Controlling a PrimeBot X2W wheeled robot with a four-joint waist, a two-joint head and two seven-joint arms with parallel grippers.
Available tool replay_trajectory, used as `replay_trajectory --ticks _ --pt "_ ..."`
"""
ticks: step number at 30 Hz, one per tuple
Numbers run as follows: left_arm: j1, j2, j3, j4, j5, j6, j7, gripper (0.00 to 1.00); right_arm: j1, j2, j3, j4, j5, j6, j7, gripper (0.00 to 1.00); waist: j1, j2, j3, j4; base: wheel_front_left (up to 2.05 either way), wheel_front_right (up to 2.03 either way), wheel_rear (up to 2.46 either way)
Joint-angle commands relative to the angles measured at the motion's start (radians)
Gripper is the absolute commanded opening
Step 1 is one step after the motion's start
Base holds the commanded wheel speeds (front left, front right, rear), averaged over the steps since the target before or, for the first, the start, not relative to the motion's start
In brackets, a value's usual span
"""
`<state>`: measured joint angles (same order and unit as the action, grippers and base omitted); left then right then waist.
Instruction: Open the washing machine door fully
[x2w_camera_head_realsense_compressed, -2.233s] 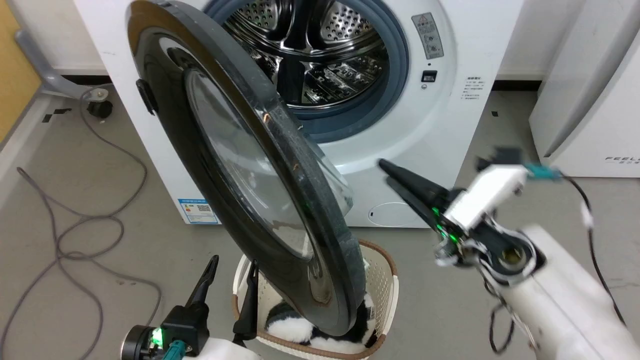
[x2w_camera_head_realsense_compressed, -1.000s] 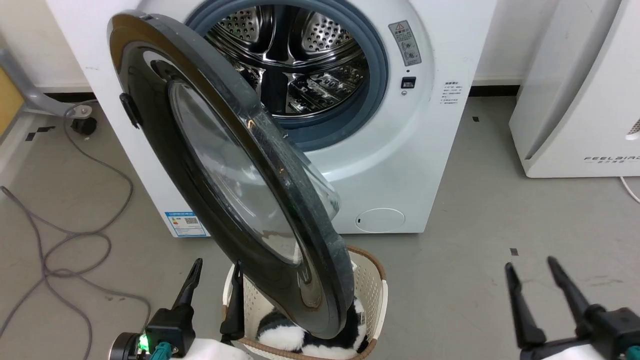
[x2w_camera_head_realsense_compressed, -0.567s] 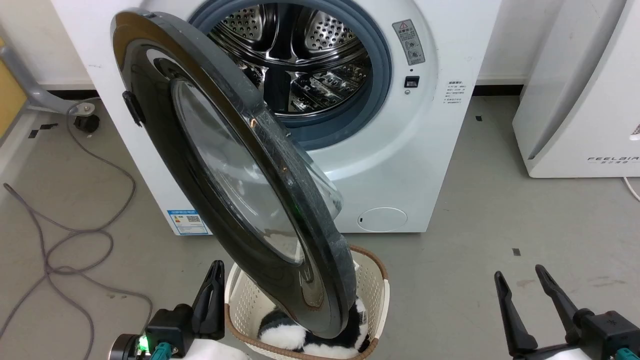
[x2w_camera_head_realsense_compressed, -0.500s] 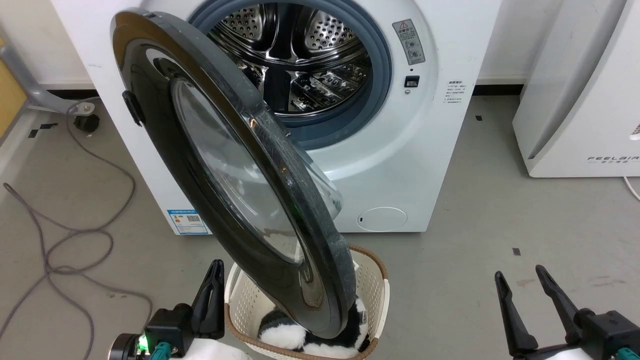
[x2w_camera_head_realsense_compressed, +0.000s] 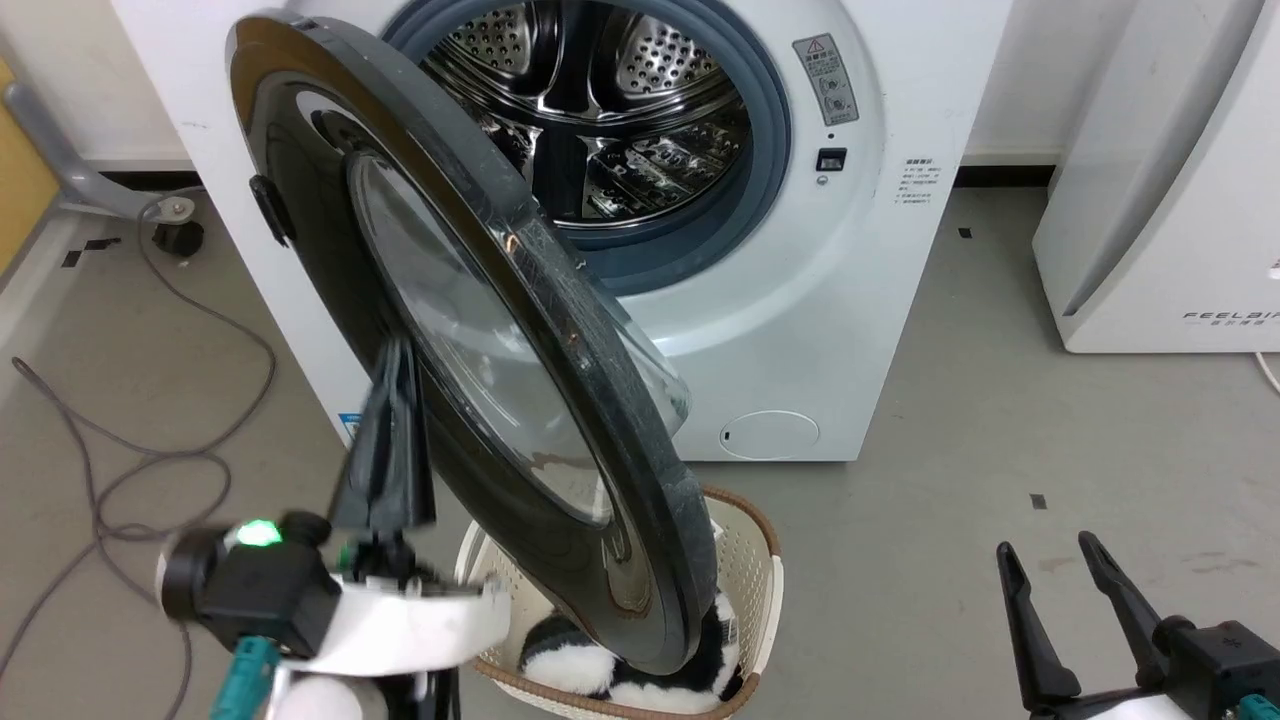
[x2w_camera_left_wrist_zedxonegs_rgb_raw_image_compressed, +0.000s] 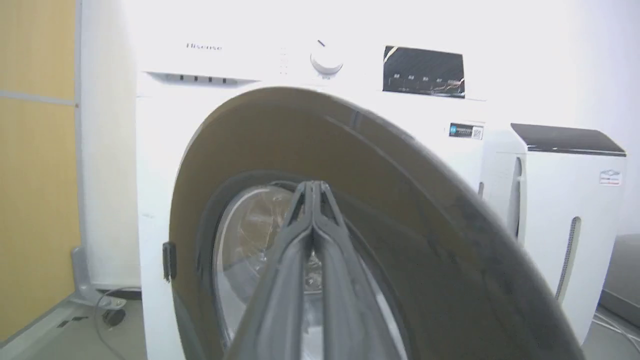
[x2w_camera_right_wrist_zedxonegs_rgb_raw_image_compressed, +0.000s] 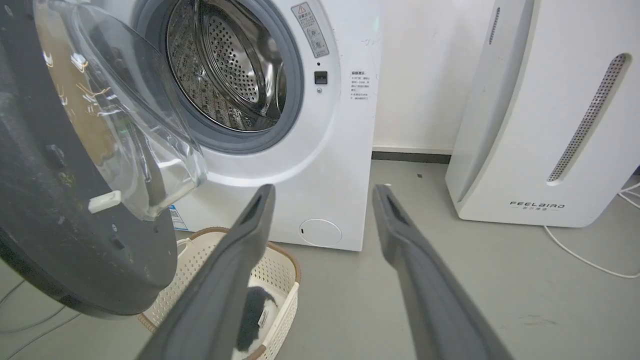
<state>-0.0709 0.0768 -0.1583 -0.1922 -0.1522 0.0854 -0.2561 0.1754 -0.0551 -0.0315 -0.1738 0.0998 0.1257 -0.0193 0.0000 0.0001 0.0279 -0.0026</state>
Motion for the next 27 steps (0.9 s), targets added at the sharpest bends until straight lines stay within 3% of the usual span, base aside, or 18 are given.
replay_trajectory --ticks 1,8,15,22,27 --pt "-0.043 -0.002 -0.011 -0.053 0.009 -0.002 0.000 0.00 -0.001 0.005 -0.002 0.000 0.004 0.005 -0.004 1.00 0.0000 -0.0001 0.003 0.000 0.00 0.00 0.00" --pt "-0.210 -0.007 -0.073 -0.240 0.030 -0.027 0.010 0.00 -0.010 0.005 -0.001 0.003 0.001 0.005 -0.004 1.00 0.0000 -0.0001 0.014 0.000 0.00 0.00 0.00" --pt "-0.298 -0.018 -0.215 -0.319 0.004 -0.060 0.077 0.00 -0.011 0.005 -0.002 0.015 0.004 0.005 -0.008 1.00 0.0000 -0.0001 0.010 -0.009 0.00 0.00 0.00" --pt "-0.244 -0.024 -0.418 -0.247 -0.082 -0.053 0.241 0.00 -0.009 0.005 -0.005 0.024 0.012 0.005 -0.009 1.00 0.0000 -0.0001 0.009 -0.008 0.00 0.00 0.00" --pt "-0.185 -0.025 -0.537 -0.110 -0.142 -0.035 0.405 0.00 -0.016 0.005 -0.004 0.034 0.017 0.005 -0.008 1.00 0.0000 -0.0001 0.017 -0.008 0.00 0.00 0.00"
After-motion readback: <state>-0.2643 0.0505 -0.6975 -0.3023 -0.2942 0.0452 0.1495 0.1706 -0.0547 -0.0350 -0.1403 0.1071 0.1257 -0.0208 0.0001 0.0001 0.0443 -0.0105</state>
